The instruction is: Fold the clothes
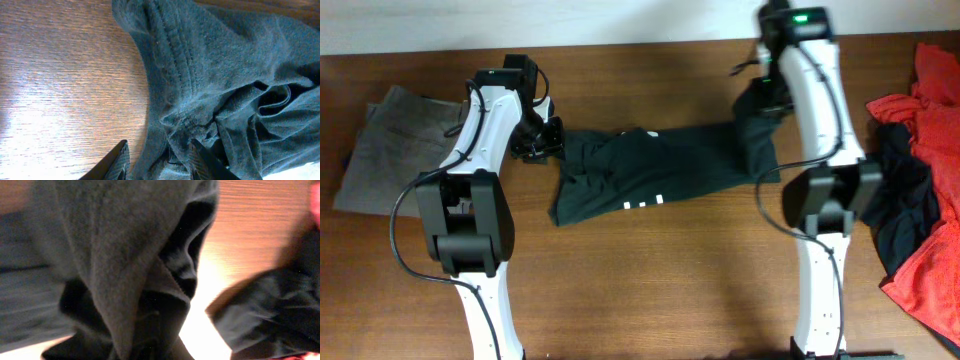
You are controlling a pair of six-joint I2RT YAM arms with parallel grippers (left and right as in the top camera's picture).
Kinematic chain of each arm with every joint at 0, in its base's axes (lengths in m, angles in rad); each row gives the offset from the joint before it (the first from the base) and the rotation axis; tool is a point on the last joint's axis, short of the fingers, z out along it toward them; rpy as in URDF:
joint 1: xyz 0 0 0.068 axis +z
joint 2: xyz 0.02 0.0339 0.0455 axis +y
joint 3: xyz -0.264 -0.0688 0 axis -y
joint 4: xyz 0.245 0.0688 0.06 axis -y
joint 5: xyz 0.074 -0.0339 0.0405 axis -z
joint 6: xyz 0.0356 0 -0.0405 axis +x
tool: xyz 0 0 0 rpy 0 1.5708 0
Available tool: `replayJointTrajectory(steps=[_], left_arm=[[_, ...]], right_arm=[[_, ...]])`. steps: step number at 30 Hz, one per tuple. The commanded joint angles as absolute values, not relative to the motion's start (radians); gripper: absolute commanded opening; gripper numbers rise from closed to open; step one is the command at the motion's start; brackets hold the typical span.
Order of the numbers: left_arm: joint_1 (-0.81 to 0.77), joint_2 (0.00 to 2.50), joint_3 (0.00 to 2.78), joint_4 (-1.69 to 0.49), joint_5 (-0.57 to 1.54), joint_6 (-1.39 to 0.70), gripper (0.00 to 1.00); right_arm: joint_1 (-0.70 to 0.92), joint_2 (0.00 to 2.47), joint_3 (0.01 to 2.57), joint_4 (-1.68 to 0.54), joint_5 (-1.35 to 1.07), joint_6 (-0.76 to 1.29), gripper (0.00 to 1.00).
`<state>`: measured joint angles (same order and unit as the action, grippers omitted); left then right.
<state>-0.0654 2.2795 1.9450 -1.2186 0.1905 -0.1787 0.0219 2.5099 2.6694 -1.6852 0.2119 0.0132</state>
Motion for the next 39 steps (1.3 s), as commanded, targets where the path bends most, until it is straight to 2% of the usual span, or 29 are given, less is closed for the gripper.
replayJointTrajectory(steps=[1,8,13,26,39], left_arm=[[-0.070,2.275,1.955,-1.219,0.186,-0.162,0.39],[-0.069,2.275,1.955,-1.219,0.186,-0.163,0.39],[-0.070,2.275,1.955,-1.219,0.186,-0.163,0.39],[-0.069,2.275,1.955,-1.219,0.186,-0.163,0.39],[-0.069,2.275,1.955,-1.220,0.186,-0.163,0.39]], right_arm=[[-0.084,2.487,2.692,-1.661,0.248,-0.021,0.06],[-0.228,2.487,2.695,-1.596,0.231,-0.039,0.09],[-0.210,2.487,2.695,-1.597,0.208,-0.071,0.09],[0.035,2.488,2.695,-1.648,0.078,-0.071,0.13],[0.284,2.500,2.640,-1.650,0.091,-0.072,0.14]])
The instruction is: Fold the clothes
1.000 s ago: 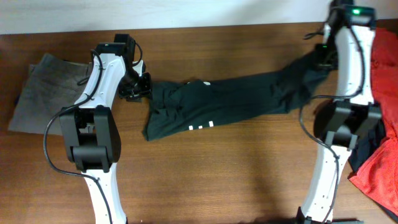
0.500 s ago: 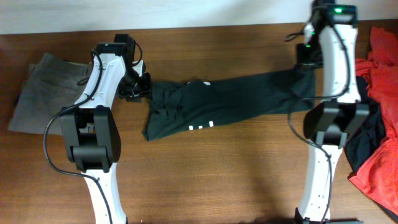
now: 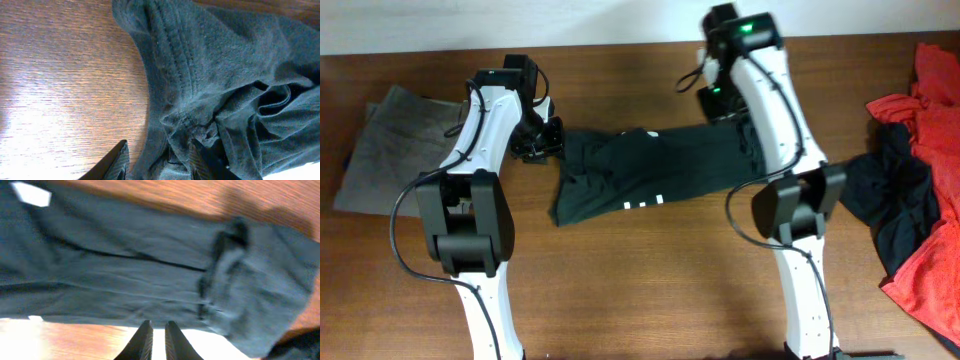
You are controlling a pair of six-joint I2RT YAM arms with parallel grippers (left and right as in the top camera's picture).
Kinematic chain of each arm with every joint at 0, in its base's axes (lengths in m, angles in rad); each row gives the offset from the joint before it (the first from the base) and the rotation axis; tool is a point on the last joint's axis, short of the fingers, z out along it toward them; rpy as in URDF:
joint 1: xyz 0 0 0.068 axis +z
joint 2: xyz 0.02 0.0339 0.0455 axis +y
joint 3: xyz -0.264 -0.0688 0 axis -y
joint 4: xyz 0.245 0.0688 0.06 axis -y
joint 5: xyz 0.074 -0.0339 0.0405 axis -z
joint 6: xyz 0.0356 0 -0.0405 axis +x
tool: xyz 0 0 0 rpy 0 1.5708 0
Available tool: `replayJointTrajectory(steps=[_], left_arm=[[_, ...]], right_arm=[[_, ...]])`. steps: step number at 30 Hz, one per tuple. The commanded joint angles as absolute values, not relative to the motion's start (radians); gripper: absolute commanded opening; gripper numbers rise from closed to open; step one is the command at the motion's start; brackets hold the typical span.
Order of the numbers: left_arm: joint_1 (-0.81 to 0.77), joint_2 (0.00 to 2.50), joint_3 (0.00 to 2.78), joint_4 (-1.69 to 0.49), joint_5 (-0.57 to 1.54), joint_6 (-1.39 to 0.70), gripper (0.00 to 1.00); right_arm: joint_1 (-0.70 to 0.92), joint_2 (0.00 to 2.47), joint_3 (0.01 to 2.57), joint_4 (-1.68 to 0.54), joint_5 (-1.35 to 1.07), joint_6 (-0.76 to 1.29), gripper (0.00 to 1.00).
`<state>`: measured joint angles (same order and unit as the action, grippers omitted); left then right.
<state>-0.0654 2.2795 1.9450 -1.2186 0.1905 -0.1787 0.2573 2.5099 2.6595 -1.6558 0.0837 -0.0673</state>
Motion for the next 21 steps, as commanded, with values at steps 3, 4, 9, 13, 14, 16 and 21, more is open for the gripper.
replayJointTrajectory(steps=[3,4,9,13,14,16,21], left_arm=[[-0.069,2.275,1.955,-1.223,0.186,-0.163,0.39],[-0.069,2.275,1.955,-1.224,0.186,-0.163,0.39],[-0.069,2.275,1.955,-1.224,0.186,-0.163,0.39],[-0.069,2.275,1.955,-1.224,0.186,-0.163,0.39],[-0.069,2.275,1.955,-1.224,0.186,-0.163,0.39],[-0.070,2.275,1.955,-1.223,0.186,-0.163,0.39],[-0.069,2.275,1.955,-1.224,0.186,-0.163,0.39]], right_arm=[[0.290,2.500,2.631,-1.639,0.149,-0.062,0.21],[0.281,2.500,2.624,-1.634,0.211,-0.023,0.30],[0.216,2.501,2.593,-1.635,0.228,0.016,0.44],[0.173,2.508,2.537,-1.629,0.156,0.016,0.46],[0.163,2.508,2.503,-1.619,0.144,0.017,0.48],[0.155,2.508,2.446,-1.593,0.151,0.016,0.51],[0.134,2.508,2.297,-1.495,0.181,0.051,0.52]])
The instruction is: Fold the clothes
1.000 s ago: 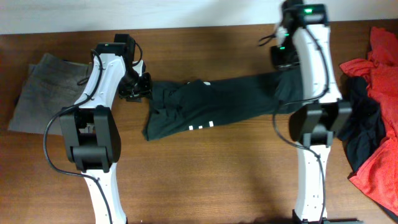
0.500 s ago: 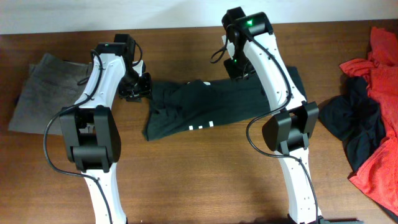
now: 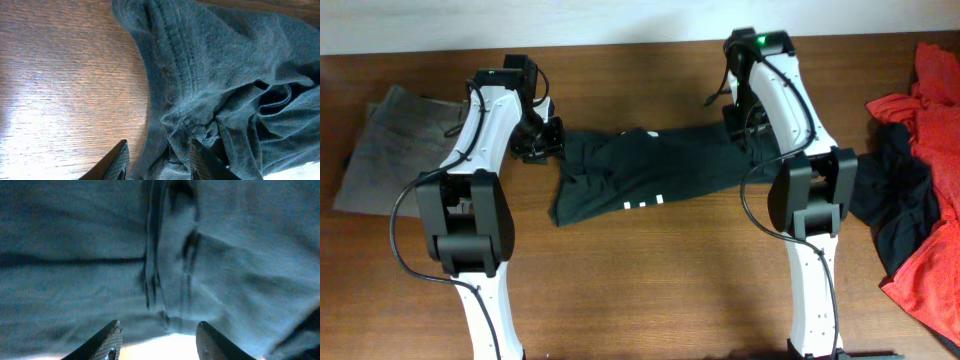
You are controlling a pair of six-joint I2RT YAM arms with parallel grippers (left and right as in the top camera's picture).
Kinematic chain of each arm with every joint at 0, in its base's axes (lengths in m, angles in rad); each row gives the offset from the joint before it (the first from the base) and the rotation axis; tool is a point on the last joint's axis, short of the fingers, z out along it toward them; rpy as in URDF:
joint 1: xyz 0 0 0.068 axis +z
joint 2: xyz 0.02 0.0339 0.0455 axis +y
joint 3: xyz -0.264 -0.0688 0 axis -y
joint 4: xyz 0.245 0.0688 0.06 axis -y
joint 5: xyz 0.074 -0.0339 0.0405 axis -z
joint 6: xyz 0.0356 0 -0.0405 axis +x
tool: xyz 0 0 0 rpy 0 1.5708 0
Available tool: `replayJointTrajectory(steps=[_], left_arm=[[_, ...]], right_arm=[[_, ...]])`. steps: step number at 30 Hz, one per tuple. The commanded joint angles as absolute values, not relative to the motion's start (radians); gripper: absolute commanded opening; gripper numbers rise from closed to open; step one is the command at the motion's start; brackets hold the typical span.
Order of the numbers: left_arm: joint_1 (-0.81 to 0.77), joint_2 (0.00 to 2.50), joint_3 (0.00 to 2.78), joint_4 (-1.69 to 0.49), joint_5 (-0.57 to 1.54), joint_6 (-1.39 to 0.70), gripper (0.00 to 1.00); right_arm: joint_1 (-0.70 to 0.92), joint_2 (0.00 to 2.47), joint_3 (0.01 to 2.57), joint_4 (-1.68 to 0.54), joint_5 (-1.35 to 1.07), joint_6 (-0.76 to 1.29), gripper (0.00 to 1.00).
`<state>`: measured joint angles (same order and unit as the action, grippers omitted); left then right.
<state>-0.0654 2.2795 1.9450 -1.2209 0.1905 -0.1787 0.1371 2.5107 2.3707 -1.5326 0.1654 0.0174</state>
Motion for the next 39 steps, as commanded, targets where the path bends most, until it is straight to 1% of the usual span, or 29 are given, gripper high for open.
replayJointTrajectory(steps=[1,5,7,9,26,28,29,36,39], left_arm=[[-0.069,2.275,1.955,-1.224,0.186,-0.163,0.39],[-0.069,2.275,1.955,-1.224,0.187,-0.163,0.39],[-0.069,2.275,1.955,-1.223,0.186,-0.162,0.39],[-0.070,2.275,1.955,-1.223,0.187,-0.163,0.39],[-0.070,2.275,1.955,-1.219,0.186,-0.163,0.39],[-0.069,2.275,1.955,-1.219,0.186,-0.163,0.39],[-0.069,2.275,1.955,-1.219,0.186,-0.163,0.39],[-0.070,2.275,1.955,-1.219,0.187,-0.163,0.39],[-0.070,2.275,1.955,-1.220,0.187,-0.163,0.39]], right_arm=[[0.131,2.508,2.278,-1.478,0.181,0.051,0.52],[0.125,2.508,2.208,-1.408,0.190,0.054,0.52],[0.124,2.508,2.199,-1.393,0.224,0.079,0.49],[0.124,2.508,2.200,-1.391,0.271,0.117,0.47],[0.132,2.484,2.316,-1.470,0.263,0.113,0.49],[0.131,2.486,2.316,-1.466,0.263,0.113,0.50],[0.130,2.487,2.315,-1.460,0.263,0.113,0.52],[0.126,2.506,2.302,-1.398,0.263,0.113,0.59],[0.124,2.516,2.299,-1.382,0.266,0.113,0.60]])
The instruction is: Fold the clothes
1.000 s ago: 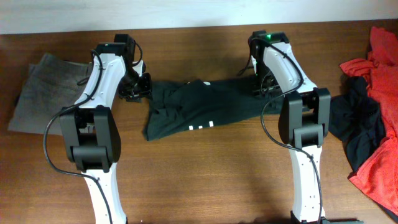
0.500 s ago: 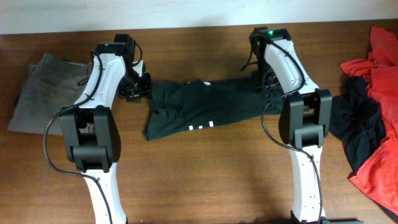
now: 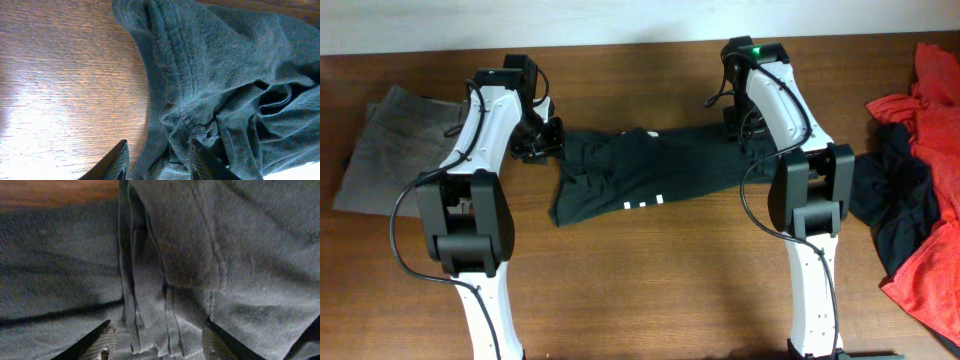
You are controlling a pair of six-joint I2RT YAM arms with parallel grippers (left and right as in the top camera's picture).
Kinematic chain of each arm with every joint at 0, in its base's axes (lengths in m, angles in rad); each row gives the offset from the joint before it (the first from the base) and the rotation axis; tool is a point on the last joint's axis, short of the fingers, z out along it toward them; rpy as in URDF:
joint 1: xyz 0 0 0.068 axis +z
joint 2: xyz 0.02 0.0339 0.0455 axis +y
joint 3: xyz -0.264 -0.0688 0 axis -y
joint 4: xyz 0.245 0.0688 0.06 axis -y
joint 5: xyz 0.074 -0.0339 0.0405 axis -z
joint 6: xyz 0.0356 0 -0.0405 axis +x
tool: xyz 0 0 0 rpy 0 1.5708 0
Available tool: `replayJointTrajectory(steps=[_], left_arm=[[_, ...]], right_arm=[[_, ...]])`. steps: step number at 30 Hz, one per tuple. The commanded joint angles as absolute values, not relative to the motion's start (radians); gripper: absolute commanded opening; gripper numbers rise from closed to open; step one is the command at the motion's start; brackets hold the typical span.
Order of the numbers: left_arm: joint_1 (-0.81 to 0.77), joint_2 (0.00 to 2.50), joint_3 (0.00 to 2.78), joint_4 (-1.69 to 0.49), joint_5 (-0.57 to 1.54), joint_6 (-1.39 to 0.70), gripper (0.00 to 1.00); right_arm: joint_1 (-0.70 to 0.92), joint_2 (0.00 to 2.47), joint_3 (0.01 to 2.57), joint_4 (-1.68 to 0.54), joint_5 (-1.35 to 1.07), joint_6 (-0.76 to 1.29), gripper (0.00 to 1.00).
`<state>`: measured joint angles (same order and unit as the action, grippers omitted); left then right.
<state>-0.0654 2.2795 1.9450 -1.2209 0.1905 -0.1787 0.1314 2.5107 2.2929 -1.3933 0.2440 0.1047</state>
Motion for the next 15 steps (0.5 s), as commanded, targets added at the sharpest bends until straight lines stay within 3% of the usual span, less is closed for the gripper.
replayJointTrajectory(steps=[1,15], left_arm=[[-0.070,2.275,1.955,-1.220,0.187,-0.163,0.39],[-0.069,2.275,1.955,-1.219,0.186,-0.163,0.39]], right_arm=[[0.122,2.516,2.299,-1.379,0.268,0.113,0.60],[0.078,2.526,2.298,-1.359,0.210,0.113,0.61]])
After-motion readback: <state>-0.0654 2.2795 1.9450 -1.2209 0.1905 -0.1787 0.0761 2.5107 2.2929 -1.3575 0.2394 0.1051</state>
